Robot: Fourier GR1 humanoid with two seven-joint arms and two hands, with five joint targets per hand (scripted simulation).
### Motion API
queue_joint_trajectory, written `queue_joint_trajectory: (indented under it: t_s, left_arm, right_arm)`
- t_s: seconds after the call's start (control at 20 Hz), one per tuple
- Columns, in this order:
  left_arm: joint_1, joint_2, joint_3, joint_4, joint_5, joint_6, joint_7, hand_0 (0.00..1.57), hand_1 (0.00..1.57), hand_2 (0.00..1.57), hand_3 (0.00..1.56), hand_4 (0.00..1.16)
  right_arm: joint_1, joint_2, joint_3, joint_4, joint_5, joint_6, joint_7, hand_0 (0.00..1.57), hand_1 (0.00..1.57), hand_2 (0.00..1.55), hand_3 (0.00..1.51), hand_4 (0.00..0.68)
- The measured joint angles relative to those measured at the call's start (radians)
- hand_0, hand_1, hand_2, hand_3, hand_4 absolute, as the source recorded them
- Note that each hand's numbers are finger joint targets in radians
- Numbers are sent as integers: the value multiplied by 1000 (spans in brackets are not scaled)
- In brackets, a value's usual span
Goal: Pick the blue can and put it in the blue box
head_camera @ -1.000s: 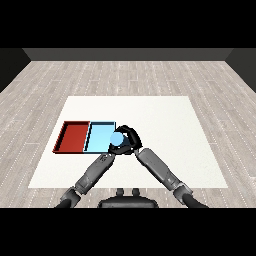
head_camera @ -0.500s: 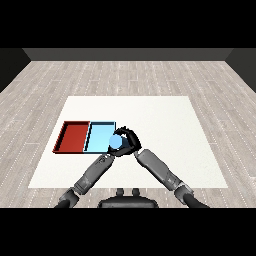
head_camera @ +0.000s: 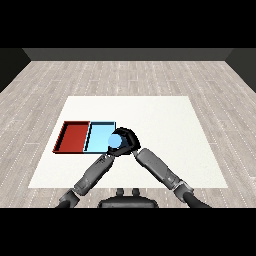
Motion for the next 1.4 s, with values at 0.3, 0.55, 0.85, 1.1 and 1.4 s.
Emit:
queue_joint_trajectory:
  t_s: [0.3, 0.55, 0.85, 1.1, 1.4]
  left_arm:
    - [-5, -9, 12, 24, 55, -41, -9, 1571, 1571, 1516, 1448, 1097]
    - [-8, -23, 24, 37, 67, -46, -7, 1571, 1571, 1516, 1448, 1097]
    - [-40, -26, 30, 90, 84, -43, -16, 1571, 1571, 1558, 1487, 1136]
    - [-22, -27, 44, 52, 27, -30, 20, 1571, 1571, 1571, 1506, 1134]
    - [2, -28, 80, 45, -28, -45, 20, 1571, 1571, 1571, 1500, 1131]
  right_arm:
    - [36, 3, -20, -41, -37, 11, 21, 535, 535, 551, 0, 0]
    - [51, 13, -61, -55, -28, 45, 50, 0, 0, 0, 0, 0]
    - [90, 19, -82, -75, -5, 76, 42, 0, 0, 0, 0, 0]
    - [87, 24, -101, -90, -13, 77, 74, 0, 0, 0, 0, 0]
    - [132, -7, -171, -178, -6, 138, 117, 0, 0, 0, 0, 0]
